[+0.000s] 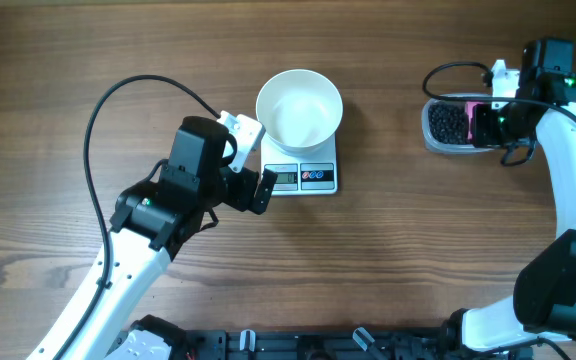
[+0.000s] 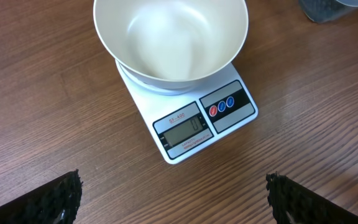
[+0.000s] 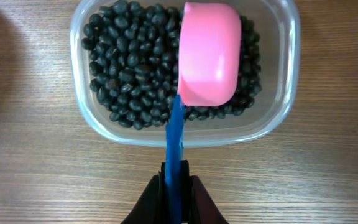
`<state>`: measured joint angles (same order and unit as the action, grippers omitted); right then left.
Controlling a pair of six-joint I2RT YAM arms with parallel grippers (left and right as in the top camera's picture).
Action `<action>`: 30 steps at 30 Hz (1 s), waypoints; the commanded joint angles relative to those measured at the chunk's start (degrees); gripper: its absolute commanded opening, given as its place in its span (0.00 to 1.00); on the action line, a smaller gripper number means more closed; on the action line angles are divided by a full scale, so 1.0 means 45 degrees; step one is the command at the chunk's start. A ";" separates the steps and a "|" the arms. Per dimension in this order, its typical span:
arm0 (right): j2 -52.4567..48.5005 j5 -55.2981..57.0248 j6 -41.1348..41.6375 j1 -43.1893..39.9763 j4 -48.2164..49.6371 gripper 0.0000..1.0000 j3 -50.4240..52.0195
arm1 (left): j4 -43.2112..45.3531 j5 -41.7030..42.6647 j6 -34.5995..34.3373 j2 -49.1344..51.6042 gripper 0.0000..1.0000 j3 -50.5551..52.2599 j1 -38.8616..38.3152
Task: Scoop item into bowl and weigh 150g on scale
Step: 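Drag the pink cup through the beans with the right gripper to scoop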
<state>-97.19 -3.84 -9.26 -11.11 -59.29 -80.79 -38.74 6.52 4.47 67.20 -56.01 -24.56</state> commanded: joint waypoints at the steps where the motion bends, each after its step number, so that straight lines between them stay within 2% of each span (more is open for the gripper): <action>1: -0.0214 -0.0797 0.0083 -0.0219 -0.0238 0.04 0.0209 | 0.0039 0.0015 0.0253 0.0068 1.00 -0.0223 0.0068; 7: -0.0214 -0.2059 0.0005 -0.0996 -0.0408 0.04 0.0209 | 0.0039 0.0015 0.0253 0.0068 1.00 -0.0223 0.0068; 11: -0.0214 -0.4061 -0.1064 -0.1569 -0.0636 0.04 0.0209 | 0.0039 0.0015 0.0248 0.0068 1.00 -0.0223 0.0068; 15: -0.0214 -0.4012 -0.1613 -0.1715 -0.1039 0.04 0.0209 | 0.0039 0.0015 0.0248 0.0068 1.00 -0.0223 0.0068; 30: -0.0219 -0.4303 -0.1583 -0.1719 -0.0607 0.04 0.0272 | 0.0039 0.0015 0.0253 0.0068 1.00 -0.0223 0.0068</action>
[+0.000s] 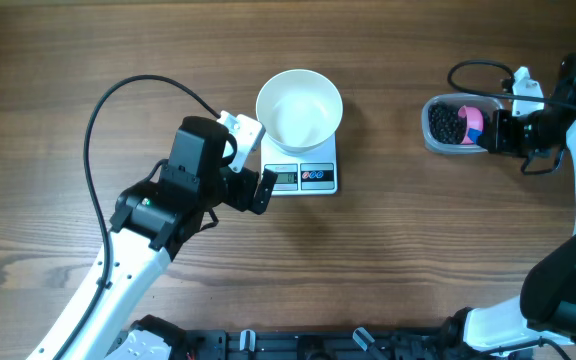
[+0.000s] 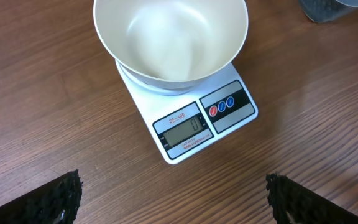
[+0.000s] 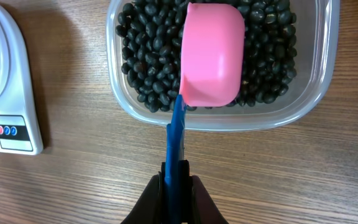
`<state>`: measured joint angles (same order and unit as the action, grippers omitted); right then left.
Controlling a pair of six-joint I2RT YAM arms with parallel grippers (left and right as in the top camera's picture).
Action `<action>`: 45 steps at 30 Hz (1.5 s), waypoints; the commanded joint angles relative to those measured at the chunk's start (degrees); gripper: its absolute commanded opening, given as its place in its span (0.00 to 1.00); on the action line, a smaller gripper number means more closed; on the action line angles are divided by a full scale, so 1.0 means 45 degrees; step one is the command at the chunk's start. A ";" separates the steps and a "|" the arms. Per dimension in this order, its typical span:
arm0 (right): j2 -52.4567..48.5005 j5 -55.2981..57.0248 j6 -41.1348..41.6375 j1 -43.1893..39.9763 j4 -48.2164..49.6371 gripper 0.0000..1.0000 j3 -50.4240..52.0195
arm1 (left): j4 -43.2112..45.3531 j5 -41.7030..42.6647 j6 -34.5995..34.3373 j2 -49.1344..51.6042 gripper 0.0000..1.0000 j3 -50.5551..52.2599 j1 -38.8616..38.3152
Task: Scoop item into bowl and weigh 150g on scale
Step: 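Drag the pink cup through the beans with the right gripper to scoop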
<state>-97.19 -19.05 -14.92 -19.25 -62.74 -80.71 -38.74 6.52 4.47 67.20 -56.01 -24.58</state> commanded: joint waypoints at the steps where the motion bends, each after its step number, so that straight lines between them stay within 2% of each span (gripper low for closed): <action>1: -0.0219 -0.0933 -0.0306 0.0087 0.0262 0.04 0.0321 | 0.0039 0.0015 0.0248 0.0068 1.00 -0.0223 0.0073; 7: -0.0219 -0.1520 -0.0136 0.0087 0.0486 0.04 0.1039 | 0.0039 0.0015 0.0248 0.0068 1.00 -0.0223 0.0073; 21: -0.0214 -0.2793 0.0787 0.0087 0.0607 0.04 0.1039 | 0.0039 0.0015 0.0253 0.0068 1.00 -0.0223 0.0073; 45: -0.0219 -0.2681 -0.0024 -0.0971 0.0452 0.04 0.1039 | 0.0039 0.0015 0.0248 0.0068 1.00 -0.0223 0.0073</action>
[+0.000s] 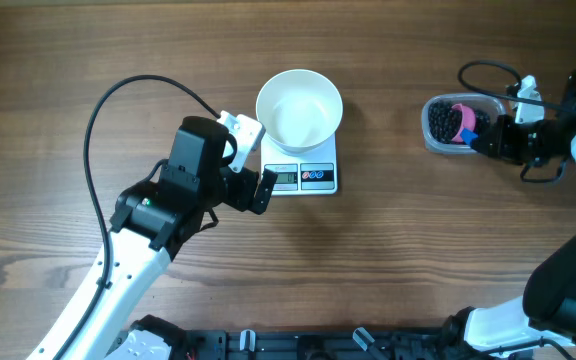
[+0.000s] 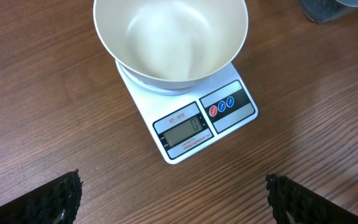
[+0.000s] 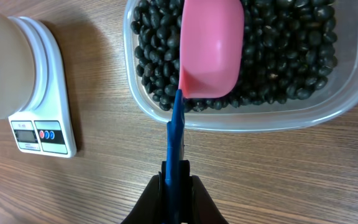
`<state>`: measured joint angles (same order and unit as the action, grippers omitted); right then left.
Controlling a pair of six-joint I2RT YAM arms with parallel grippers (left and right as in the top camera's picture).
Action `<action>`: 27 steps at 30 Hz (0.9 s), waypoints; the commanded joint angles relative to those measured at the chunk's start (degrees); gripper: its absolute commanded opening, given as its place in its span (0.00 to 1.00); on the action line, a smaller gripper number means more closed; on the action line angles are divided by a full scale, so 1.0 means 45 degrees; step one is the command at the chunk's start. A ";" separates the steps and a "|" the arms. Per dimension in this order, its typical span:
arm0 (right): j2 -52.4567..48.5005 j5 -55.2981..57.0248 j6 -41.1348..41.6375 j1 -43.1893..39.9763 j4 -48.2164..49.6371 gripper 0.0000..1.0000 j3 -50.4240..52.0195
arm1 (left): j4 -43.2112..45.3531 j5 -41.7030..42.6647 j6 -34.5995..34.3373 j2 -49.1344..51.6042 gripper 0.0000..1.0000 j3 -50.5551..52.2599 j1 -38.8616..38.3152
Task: Scoop item into bowl and weigh 150g on scale
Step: 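Drag the pink cup through the beans with the right gripper to scoop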
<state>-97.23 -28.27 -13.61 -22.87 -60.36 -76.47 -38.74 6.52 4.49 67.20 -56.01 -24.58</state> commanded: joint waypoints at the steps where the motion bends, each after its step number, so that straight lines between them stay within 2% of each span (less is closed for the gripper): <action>1: -0.0209 -0.0748 -0.0321 -0.0238 -0.0073 0.04 0.0097 | 0.0039 0.0015 0.0248 0.0068 1.00 -0.0223 0.0073; 5: -0.0209 -0.1773 -0.0607 -0.0588 -0.0073 0.04 0.0097 | 0.0039 0.0015 0.0243 0.0068 1.00 -0.0223 0.0073; 15: -0.0209 -0.2322 -0.0593 -0.1073 -0.0073 0.04 0.0097 | 0.0039 0.0015 0.0243 0.0068 1.00 -0.0223 0.0073; 27: -0.0209 -0.3798 0.1122 -0.2093 -0.0141 0.04 0.0097 | 0.0039 0.0019 0.0243 0.0068 1.00 -0.0223 0.0073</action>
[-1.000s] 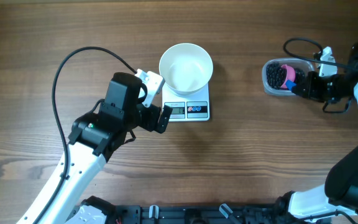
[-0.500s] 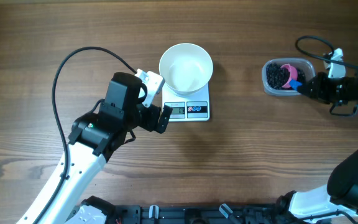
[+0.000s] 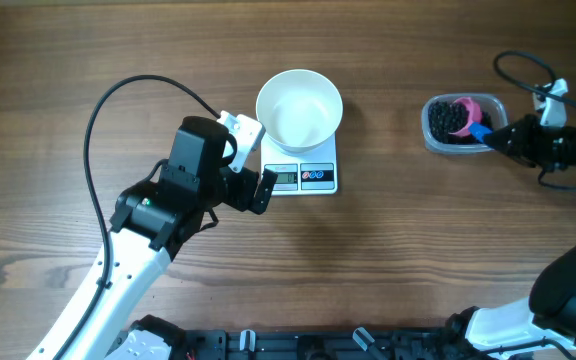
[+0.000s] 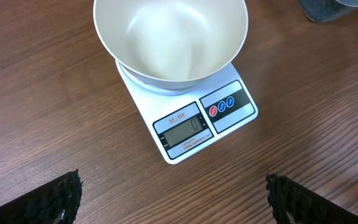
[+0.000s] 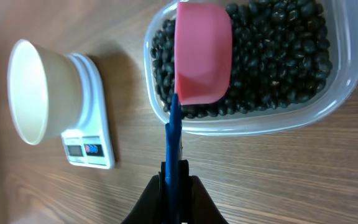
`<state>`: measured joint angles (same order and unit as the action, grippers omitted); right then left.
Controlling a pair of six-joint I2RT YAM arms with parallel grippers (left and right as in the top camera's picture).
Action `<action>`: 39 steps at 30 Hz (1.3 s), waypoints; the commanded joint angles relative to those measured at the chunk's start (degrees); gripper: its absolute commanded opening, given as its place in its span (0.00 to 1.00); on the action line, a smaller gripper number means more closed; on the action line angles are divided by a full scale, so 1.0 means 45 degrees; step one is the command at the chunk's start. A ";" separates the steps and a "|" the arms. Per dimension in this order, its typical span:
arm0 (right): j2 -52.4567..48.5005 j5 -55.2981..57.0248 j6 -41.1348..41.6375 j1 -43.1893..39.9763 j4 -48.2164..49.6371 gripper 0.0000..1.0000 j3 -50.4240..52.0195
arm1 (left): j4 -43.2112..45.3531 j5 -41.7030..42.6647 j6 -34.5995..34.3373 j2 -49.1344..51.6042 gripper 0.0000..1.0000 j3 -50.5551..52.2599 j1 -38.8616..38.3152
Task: Scoop item into bowl and weigh 150g on scale
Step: 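Drag the pink cup through the beans with the right gripper to scoop, then lift the filled pink cup with the right gripper toward the white bowl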
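Note:
A white bowl point(image 3: 299, 108) stands empty on the white scale point(image 3: 304, 178), whose display point(image 4: 191, 126) reads 0. At the right, a clear tub of black beans point(image 3: 446, 123) holds the pink scoop point(image 3: 466, 108). My right gripper point(image 3: 499, 138) is shut on the scoop's blue handle point(image 5: 174, 134) just outside the tub's near wall. The pink cup point(image 5: 203, 53) lies over the beans point(image 5: 278, 56), its outer side toward the wrist camera. My left gripper point(image 4: 173, 199) hangs open over bare wood in front of the scale, holding nothing.
The tub's rim point(image 5: 348, 68) runs past the right edge of the wrist view. Bowl point(image 5: 31, 92) and scale point(image 5: 91, 146) lie left of the tub. A black cable point(image 3: 133, 90) loops behind the left arm. Bare wood lies between scale and tub.
My right gripper has shifted further right with the scoop still in it, and its wrist has swung so the bowl and scale show more fully. The left arm has not moved.
My right gripper held the scoop by its blue handle over the beans, with the arm close above the tub. At each later moment it stood further to the right, the pink cup staying in the tub. Bowl, scale and left arm stayed as they were.

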<state>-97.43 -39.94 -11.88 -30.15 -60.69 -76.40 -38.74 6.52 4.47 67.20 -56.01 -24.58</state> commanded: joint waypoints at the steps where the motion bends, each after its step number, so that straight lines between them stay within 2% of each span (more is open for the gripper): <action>1: -0.0165 -0.1200 0.0831 -0.0607 -0.0146 0.04 0.0083 | 0.0039 0.0015 0.0253 0.0068 1.00 -0.0223 0.0073; 17: -0.0165 -0.4478 0.2069 -0.1438 -0.0622 0.04 0.0083 | 0.0039 0.0015 0.0253 0.0068 1.00 -0.0223 0.0073; 33: -0.0165 -0.4634 0.1953 -0.2322 -0.1297 0.04 0.0083 | 0.0039 0.0015 0.0248 0.0068 1.00 -0.0223 0.0073; 39: -0.0165 -0.7266 0.1632 -0.2288 -0.1433 0.04 0.0083 | 0.0039 0.0015 0.0253 0.0068 1.00 -0.0223 0.0073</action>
<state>-97.43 -62.48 -3.05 -40.71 -67.07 -76.31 -38.74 6.52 4.47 67.20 -56.01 -24.58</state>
